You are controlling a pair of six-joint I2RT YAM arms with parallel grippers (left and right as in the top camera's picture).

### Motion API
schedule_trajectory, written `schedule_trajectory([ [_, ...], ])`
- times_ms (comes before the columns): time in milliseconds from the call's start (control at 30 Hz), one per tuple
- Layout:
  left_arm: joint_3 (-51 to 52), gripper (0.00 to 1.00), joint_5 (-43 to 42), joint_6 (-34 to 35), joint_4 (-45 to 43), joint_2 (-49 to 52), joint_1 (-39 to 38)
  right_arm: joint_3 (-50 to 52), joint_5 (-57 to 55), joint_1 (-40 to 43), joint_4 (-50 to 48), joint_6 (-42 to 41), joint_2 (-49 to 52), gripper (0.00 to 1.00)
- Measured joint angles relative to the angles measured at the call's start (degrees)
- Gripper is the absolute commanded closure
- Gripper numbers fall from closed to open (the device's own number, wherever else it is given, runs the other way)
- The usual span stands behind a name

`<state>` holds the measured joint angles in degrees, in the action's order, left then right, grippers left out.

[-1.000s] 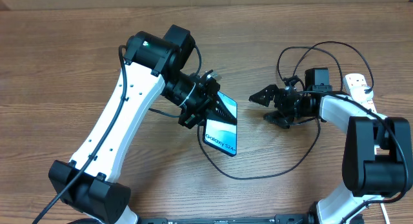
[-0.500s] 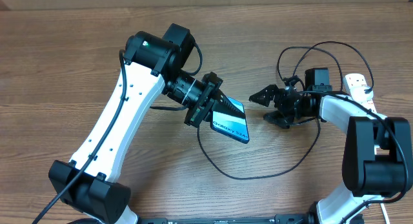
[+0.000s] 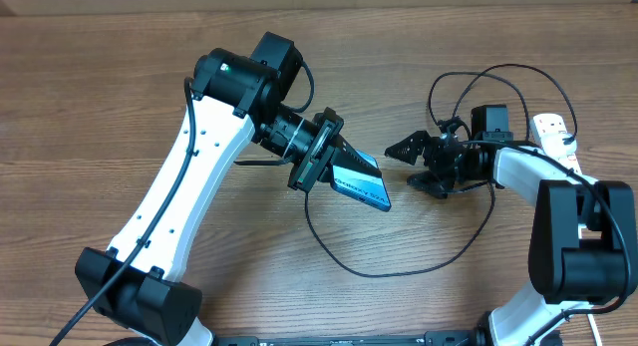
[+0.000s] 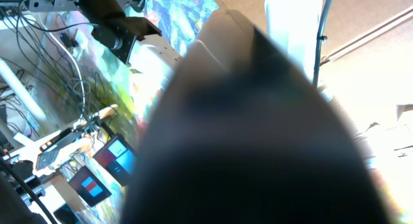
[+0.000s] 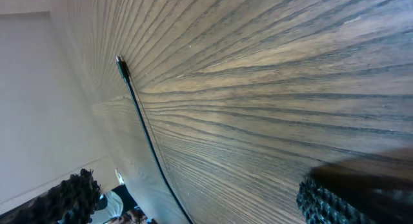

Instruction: Plug charger to phone and switch on socket

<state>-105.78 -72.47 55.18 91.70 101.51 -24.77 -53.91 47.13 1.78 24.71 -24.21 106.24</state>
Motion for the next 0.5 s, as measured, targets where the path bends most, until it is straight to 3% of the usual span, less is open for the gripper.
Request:
schedule_trajectory([
  [500, 0.00, 0.96, 0.04, 0.39, 0.00, 0.00, 0.00, -0.02, 0.00, 0.02, -0.02, 0.04, 0.00, 0.00],
])
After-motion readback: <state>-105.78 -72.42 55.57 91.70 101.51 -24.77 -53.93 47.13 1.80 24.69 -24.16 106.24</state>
